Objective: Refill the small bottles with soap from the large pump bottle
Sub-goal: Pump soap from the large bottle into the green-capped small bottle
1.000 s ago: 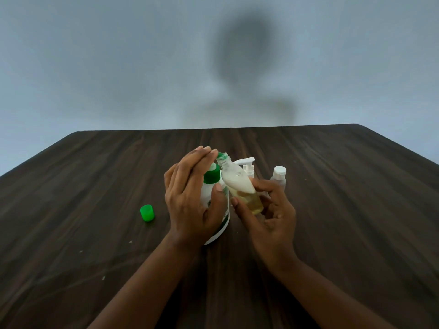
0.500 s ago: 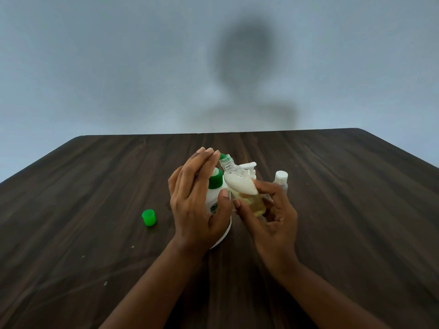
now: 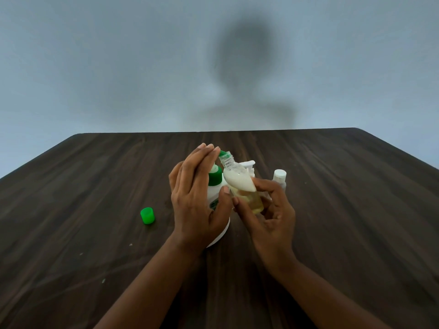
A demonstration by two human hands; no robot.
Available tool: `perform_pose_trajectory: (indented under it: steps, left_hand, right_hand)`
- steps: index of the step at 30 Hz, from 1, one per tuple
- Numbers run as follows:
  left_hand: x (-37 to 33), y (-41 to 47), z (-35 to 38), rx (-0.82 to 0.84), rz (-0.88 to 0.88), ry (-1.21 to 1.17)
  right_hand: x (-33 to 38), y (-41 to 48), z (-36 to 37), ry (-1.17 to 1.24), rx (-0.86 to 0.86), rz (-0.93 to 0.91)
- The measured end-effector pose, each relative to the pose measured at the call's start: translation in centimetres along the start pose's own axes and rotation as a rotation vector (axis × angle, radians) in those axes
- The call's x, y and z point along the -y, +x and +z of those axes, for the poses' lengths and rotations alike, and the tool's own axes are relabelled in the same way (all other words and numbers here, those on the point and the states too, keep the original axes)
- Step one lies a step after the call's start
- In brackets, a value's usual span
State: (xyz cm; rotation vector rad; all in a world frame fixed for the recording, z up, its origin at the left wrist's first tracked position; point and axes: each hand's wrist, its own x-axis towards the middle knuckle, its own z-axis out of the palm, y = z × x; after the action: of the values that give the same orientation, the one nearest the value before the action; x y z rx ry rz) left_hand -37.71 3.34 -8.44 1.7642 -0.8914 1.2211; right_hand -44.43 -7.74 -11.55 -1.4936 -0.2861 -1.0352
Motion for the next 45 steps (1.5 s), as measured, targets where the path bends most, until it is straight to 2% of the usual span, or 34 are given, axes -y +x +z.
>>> perform_pose_trajectory:
  steps: [12,19,25,34,45]
  left_hand:
    - [-0.7,-0.1,-0.2,-0.039,-0.040,-0.017]
    - [-0.2,0.0,-0.2,-0.010,-0.023,-0.001]
    - [0.0,-0.8,-0.1,-0.013,-0.021,-0.006]
    - [0.3,-0.1,-0.2,-0.014,0.021,0.008]
    - [0.0,-0.5,-0.1,-0.020,0.019,-0.014]
  right_hand:
    - [0.0,-0.4,0.0,-0.026,0.035,0.012]
    - [0.0,-0.1,0.3,-0.043,0.024,-0.009]
    - [-0.4,-0.8,0.3,-0.028,0.040,0.042]
    - [-0.7,-0.2,0.2,-0.042,0.022,-0.020]
    - [-0.5,-0.7,0.0,-0.019,0.029,0.028]
